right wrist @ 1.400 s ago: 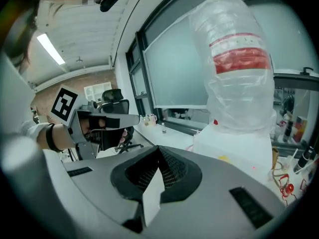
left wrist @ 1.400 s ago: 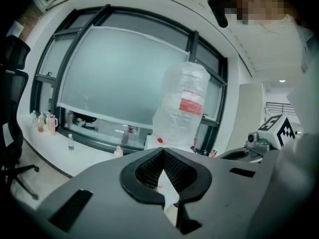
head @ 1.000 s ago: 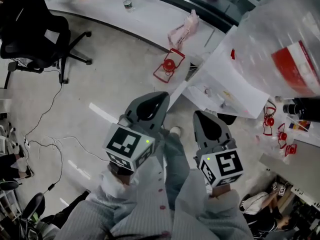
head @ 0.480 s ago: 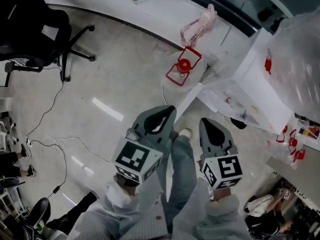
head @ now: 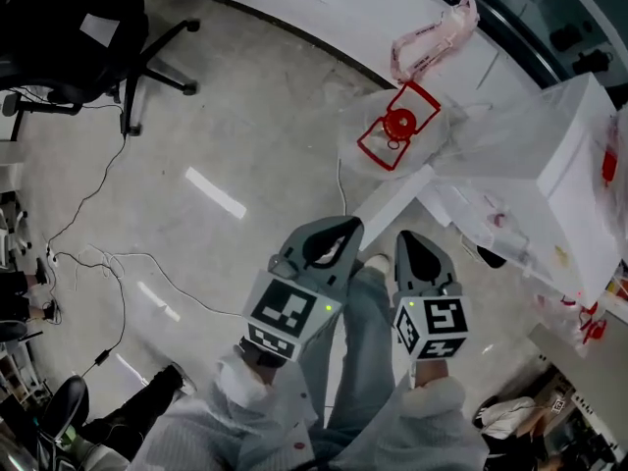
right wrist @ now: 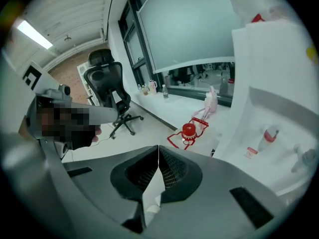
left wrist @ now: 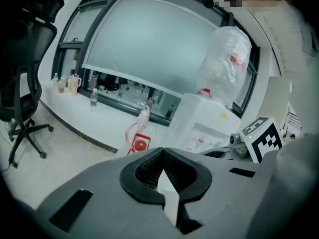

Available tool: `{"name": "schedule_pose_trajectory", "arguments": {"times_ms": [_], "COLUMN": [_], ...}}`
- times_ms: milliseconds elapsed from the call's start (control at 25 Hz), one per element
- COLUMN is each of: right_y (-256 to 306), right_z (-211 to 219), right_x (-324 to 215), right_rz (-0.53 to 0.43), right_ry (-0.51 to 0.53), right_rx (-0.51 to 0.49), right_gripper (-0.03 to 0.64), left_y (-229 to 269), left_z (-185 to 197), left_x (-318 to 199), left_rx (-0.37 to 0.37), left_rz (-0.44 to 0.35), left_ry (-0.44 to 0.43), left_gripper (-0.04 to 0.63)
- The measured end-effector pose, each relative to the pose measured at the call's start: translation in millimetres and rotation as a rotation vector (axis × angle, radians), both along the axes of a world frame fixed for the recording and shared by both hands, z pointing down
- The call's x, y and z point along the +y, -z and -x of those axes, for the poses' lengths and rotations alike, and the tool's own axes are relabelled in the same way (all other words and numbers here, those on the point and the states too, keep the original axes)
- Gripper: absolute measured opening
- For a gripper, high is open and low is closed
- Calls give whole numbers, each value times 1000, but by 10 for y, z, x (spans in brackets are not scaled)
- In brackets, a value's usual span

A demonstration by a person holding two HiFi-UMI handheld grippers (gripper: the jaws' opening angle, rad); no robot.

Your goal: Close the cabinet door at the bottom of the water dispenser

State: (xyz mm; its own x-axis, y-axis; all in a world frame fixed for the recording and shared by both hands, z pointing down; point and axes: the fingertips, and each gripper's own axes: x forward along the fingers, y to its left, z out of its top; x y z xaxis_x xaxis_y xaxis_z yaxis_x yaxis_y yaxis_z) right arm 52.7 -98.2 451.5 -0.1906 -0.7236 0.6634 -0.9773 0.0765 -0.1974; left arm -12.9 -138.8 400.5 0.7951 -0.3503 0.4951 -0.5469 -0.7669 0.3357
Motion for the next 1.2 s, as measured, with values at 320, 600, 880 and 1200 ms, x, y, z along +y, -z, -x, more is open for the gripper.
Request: {"name": "schedule_pose_trajectory", "arguments": {"times_ms": [320,600,880,1200], "right_y": [-928,-1507,-1979,-2332], "right_z": [206,350,436,521], "right_x": [60,85,200,413], "right_rz": [138,229,310,399], "right_ry": [22,15,-4,5], "right_rx": [10,12,22,47], "right_gripper": [14,15,15,17], "left_y": [-744,-1291,-1618,-1727], "left_z": [214,305,358,403], "left_x": [-68,-36,47,165], "left_rx": [-59,-116,-142,-148], "left_rz": [80,143,189,220], "left_ry": [18,0,-20,-46], "left_gripper": [9,9,9,9]}}
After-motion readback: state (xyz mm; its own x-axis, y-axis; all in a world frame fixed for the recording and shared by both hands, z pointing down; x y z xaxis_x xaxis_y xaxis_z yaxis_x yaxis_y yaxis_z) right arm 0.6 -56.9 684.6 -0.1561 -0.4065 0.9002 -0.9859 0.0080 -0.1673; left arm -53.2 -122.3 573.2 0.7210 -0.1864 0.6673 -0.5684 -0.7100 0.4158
